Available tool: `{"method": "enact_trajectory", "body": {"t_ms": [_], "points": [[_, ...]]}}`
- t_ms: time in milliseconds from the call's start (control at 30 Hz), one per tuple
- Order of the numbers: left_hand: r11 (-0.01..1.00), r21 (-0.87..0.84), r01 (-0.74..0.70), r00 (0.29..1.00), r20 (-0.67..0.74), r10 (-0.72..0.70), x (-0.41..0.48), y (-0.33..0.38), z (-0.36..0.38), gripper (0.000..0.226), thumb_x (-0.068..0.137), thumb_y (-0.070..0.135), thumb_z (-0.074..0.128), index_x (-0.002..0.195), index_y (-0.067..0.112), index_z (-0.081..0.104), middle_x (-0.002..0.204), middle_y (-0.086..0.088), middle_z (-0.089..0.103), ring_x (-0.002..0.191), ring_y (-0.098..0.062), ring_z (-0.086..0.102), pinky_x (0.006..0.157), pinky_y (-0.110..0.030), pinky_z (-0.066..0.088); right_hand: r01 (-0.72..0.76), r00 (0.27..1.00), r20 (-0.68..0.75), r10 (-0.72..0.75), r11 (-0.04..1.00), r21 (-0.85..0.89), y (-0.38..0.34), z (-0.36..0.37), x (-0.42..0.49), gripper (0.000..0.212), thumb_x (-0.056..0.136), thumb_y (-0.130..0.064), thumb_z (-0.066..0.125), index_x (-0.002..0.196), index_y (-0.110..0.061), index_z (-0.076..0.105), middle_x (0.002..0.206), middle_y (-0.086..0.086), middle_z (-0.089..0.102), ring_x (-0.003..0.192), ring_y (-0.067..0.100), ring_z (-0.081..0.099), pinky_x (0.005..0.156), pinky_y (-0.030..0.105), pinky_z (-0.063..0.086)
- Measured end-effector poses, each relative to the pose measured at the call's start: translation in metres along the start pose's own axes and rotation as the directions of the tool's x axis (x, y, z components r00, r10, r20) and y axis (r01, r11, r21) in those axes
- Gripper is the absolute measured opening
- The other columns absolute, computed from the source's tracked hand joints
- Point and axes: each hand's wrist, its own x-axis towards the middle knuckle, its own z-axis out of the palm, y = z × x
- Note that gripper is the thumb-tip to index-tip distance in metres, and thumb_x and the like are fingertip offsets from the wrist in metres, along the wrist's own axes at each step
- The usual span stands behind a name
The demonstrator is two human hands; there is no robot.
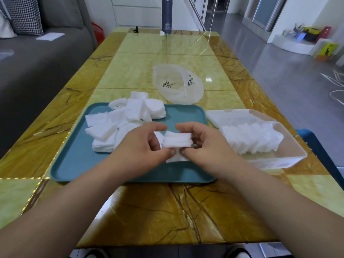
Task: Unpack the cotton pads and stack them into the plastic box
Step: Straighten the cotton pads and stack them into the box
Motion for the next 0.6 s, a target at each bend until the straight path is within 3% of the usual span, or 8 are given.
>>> {"method": "enact_trajectory", "body": {"t_ms": [67,167,267,367,467,600], "points": [[0.999,0.028,-0.034,0.998,0.054,0.032,-0.001,0.001,0.003,0.036,0.083,0.031,0.083,0.114,0.035,0.066,0.068,0.005,0.066,0.055,-0.001,0.057,0.055,-0.012,0.041,0.002,1.000,0.022,-0.001,0.999,-0.040,0.002,-0.001,0.000,0.054,0.085,0.011,0.066,0.126,-0.025,0.069,0.117,-0.008,0.073,0.109,0.005,0.069,0.093,0.016,0.053],[0.998,0.043,-0.040,0.998,0.059,0.037,0.000,0.000,0.009,0.019,0.083,0.029,0.081,0.100,0.031,0.070,0.065,0.004,0.066,0.051,-0.001,0.052,0.054,-0.019,0.039,-0.023,1.000,-0.006,0.023,0.997,-0.078,0.005,0.003,-0.001,0.054,0.086,0.009,0.064,0.126,-0.026,0.069,0.118,-0.011,0.072,0.110,0.002,0.068,0.098,0.019,0.053],[0.998,0.063,0.000,0.998,0.056,-0.004,0.001,0.000,0.013,0.021,0.082,0.033,0.082,0.096,0.030,0.067,0.070,0.000,0.070,0.053,-0.003,0.054,0.055,-0.023,0.042,-0.075,0.995,-0.068,0.071,0.995,-0.061,0.008,0.007,-0.001,0.059,0.087,0.006,0.063,0.135,-0.028,0.062,0.127,-0.010,0.067,0.117,0.003,0.064,0.107,0.025,0.051],[0.999,0.026,0.035,0.997,0.075,-0.037,0.000,0.000,0.015,0.028,0.081,0.034,0.083,0.101,0.031,0.065,0.065,0.002,0.069,0.047,0.000,0.051,0.049,-0.017,0.037,-0.115,0.989,-0.097,0.112,0.993,-0.021,0.007,0.009,-0.002,0.064,0.092,0.007,0.060,0.148,-0.022,0.053,0.143,-0.006,0.059,0.131,0.006,0.055,0.113,0.023,0.043],[0.997,-0.028,0.077,0.994,0.074,-0.074,0.001,-0.001,0.018,0.025,0.085,0.032,0.080,0.105,0.029,0.065,0.055,0.007,0.060,0.041,0.000,0.046,0.042,-0.012,0.031,-0.151,0.985,-0.092,0.150,0.989,-0.004,0.003,0.016,-0.006,0.067,0.096,0.004,0.054,0.156,-0.021,0.041,0.152,-0.006,0.050,0.137,0.006,0.047,0.113,0.020,0.036],[0.999,0.017,0.039,0.998,0.054,-0.040,0.001,0.000,0.022,0.016,0.089,0.032,0.075,0.100,0.027,0.065,0.059,0.009,0.059,0.046,0.000,0.049,0.046,-0.014,0.033,-0.186,0.979,-0.075,0.189,0.982,0.036,-0.004,0.028,-0.013,0.073,0.098,0.002,0.050,0.162,-0.026,0.029,0.156,-0.005,0.042,0.137,0.004,0.042,0.106,0.016,0.033]]}}
